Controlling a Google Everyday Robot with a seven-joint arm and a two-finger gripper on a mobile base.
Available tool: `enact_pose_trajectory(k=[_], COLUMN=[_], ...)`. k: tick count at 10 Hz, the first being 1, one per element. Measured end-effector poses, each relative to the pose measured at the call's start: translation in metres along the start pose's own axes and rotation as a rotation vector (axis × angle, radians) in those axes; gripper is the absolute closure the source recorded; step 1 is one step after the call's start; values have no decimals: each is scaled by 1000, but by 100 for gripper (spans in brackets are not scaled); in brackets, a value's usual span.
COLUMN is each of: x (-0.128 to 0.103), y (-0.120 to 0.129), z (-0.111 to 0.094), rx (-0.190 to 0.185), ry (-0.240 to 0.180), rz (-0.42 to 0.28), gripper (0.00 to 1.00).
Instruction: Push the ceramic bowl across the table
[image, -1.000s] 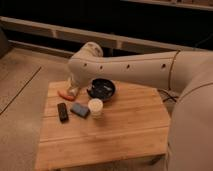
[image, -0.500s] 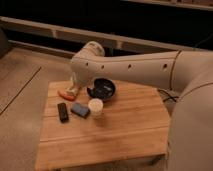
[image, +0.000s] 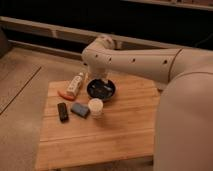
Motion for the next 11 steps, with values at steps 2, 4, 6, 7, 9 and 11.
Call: enact_pose_trajectory(k=[2,4,6,7,9,11], x=[-6,-1,12,17,30,44], y=[0,-1,-3,-3,3,12], z=[30,60,85,92,104,113], rx=[-12,-14,3,16,52,79], ry=[48,111,188,215,267,318], rz=[15,39,66,67,47,28], gripper=[35,35,35,35,35,35])
